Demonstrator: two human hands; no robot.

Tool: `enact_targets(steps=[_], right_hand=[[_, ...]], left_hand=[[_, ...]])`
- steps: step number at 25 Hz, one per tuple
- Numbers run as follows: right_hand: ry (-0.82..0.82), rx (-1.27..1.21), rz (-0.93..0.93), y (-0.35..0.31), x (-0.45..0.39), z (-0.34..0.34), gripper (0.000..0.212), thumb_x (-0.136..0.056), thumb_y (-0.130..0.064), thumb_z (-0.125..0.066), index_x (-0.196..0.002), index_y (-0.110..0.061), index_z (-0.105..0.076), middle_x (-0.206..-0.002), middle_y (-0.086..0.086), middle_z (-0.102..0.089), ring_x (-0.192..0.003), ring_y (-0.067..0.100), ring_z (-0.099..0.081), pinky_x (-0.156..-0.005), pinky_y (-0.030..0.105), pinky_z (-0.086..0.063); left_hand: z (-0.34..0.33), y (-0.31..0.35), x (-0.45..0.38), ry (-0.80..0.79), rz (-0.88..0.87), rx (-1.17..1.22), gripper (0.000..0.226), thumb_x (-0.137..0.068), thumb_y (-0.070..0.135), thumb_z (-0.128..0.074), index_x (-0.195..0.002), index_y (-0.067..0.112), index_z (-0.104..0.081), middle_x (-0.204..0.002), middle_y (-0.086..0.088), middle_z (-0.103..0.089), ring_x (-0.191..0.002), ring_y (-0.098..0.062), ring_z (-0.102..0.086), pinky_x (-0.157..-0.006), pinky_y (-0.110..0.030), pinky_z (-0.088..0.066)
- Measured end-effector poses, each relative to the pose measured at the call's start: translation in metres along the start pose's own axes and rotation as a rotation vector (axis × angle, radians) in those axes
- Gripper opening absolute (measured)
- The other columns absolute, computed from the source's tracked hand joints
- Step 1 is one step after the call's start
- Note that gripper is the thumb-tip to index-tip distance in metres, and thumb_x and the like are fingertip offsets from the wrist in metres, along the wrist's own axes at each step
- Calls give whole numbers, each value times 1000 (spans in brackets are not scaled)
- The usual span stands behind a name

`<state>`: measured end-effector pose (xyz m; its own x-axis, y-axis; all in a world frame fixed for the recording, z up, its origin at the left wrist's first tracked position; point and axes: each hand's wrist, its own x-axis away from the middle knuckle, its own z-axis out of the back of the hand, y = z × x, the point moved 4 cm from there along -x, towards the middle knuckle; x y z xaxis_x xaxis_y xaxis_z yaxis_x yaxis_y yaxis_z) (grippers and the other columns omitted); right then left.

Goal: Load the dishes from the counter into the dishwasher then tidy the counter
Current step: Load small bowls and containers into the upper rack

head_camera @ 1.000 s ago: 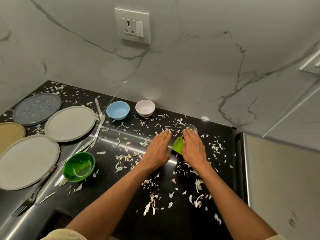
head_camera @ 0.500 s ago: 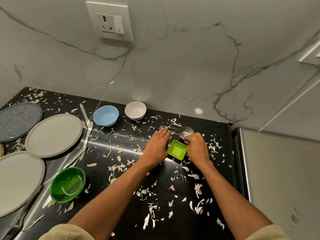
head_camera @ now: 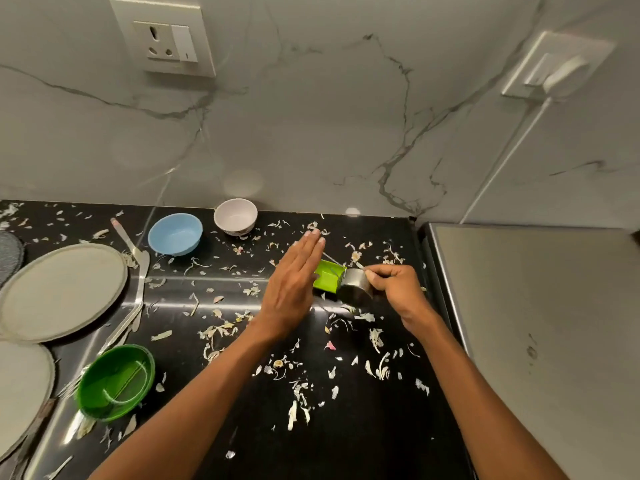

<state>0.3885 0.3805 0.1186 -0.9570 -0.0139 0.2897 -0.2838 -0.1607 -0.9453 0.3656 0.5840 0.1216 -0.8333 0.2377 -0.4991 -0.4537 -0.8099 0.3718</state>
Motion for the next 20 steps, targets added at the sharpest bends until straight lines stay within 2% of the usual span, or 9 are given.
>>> enact_targets(steps=[2,4,8,12,15,17,19,20], right_hand=[[-34,-30,-90,15,21,3,24,-96,-2,-60,-84,-13,-78,-76,6,-70,-70,17,-58,-59,25,-48],[-57,-42,-162,27,41,6,19,-98,-4,-56,-93,-1,-75,-79,13,-65,-66,18,-54,-52,23,-41],[-41,-136,-283,52,90,13,26,-101,-6,-49,-109,12,-66,-81,11,-61,-66,14,-51,-54,23,-35],[67,-212,-309,67,138,28,20,-98,-8,-57,-111,-4,-72,-99,12,-72,-82,17,-62,-65,27,-44],[134,-219,-270,75,168,43,20,-93,-10,-67,-112,-9,-71,-110,12,-73,-93,19,-66,-77,31,-52],[176,-178,-233,82,189,54,24,-90,-10,-71,-113,-10,-71,-113,12,-72,-96,16,-66,-80,27,-52],[212,-119,-169,92,213,68,34,-83,-9,-78,-116,-10,-69,-112,10,-72,-97,15,-68,-81,20,-55],[226,-69,-136,99,226,77,41,-79,-11,-83,-117,-14,-68,-112,6,-71,-98,15,-68,-83,21,-56]], left_hand=[[-5,8,12,-62,-57,-12,67,-77,-13,-64,-141,0,-50,-151,-15,-44,-144,-26,-37,-114,-43,-37],[-8,15,25,-97,-103,-7,57,-71,-15,-68,-125,2,-65,-136,-14,-60,-129,-27,-55,-106,-40,-47],[-5,39,49,-111,-191,50,43,-69,-12,-69,-107,7,-76,-112,-7,-74,-106,-24,-69,-90,-37,-58],[-9,59,70,-209,-214,114,46,-62,-12,-78,-101,13,-77,-103,-2,-76,-94,-21,-72,-77,-34,-61],[-21,75,84,-283,-241,159,42,-68,-8,-79,-104,13,-77,-106,-3,-76,-99,-22,-72,-78,-38,-61],[-27,94,91,-319,-278,172,40,-69,-3,-83,-105,12,-77,-107,-3,-75,-98,-22,-72,-77,-36,-61],[-35,117,94,-359,-323,170,44,-64,-8,-80,-104,12,-77,-104,-3,-76,-93,-22,-73,-70,-32,-60],[-39,130,96,-383,-340,172,47,-62,-10,-79,-104,12,-77,-104,-2,-76,-92,-22,-73,-67,-33,-60]])
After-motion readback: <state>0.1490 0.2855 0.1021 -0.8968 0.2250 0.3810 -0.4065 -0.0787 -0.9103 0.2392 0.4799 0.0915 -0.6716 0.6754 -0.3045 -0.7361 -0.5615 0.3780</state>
